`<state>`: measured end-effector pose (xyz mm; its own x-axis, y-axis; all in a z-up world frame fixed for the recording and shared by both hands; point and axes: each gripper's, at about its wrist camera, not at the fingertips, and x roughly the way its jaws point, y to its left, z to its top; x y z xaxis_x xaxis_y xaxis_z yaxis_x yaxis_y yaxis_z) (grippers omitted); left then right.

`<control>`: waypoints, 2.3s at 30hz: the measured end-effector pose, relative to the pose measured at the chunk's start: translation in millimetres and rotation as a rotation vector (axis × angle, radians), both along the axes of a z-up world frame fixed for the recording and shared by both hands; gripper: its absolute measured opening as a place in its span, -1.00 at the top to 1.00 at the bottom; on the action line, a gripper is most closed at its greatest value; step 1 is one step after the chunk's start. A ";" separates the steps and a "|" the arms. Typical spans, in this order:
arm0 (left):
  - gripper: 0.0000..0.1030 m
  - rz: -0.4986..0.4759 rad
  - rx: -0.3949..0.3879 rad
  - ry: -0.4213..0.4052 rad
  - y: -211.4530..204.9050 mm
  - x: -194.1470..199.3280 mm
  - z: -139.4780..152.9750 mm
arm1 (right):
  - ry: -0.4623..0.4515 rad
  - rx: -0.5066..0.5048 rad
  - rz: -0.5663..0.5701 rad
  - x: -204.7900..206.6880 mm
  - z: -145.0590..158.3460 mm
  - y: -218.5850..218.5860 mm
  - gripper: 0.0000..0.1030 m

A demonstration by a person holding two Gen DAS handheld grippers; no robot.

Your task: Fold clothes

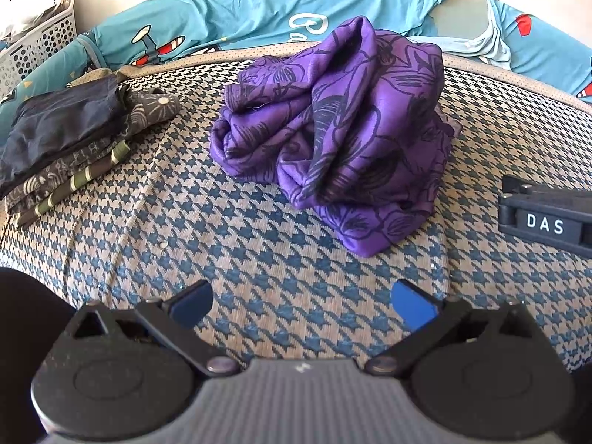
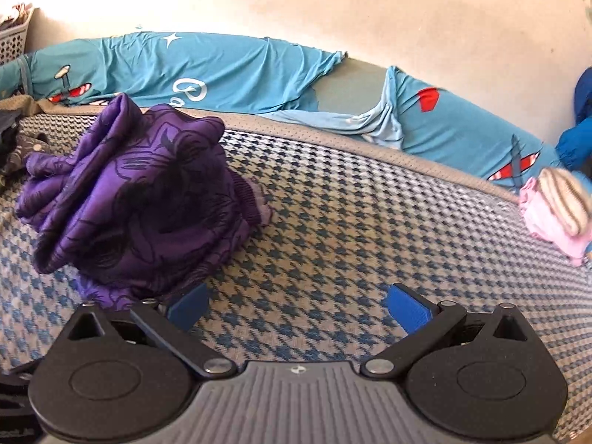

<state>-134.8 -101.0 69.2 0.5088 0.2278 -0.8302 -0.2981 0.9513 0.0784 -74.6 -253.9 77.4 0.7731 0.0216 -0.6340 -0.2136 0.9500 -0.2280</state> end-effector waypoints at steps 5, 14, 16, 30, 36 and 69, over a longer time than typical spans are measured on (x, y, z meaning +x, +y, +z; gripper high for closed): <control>-1.00 0.005 -0.011 0.001 1.0 -2.4 1.9 | 0.063 0.053 0.034 2.2 -1.2 -1.8 -1.00; -1.00 0.007 -0.007 -0.010 -0.8 -8.3 6.8 | 0.176 0.100 0.104 -0.2 -6.8 3.9 -1.00; -1.00 0.006 -0.006 -0.010 -1.1 -9.8 7.3 | 0.184 0.106 0.110 -0.4 -7.4 4.0 -1.00; -1.00 0.012 -0.012 -0.019 -3.8 -17.8 12.1 | 0.236 0.156 0.094 -3.6 -8.6 -4.5 -1.00; -1.00 0.008 -0.011 -0.020 -5.5 -19.3 13.1 | 0.238 0.157 0.098 -5.1 -8.1 -4.1 -1.00; -1.00 -0.001 -0.050 0.030 -4.5 -17.0 -0.5 | 0.373 0.104 0.062 0.9 -22.2 -2.6 -1.00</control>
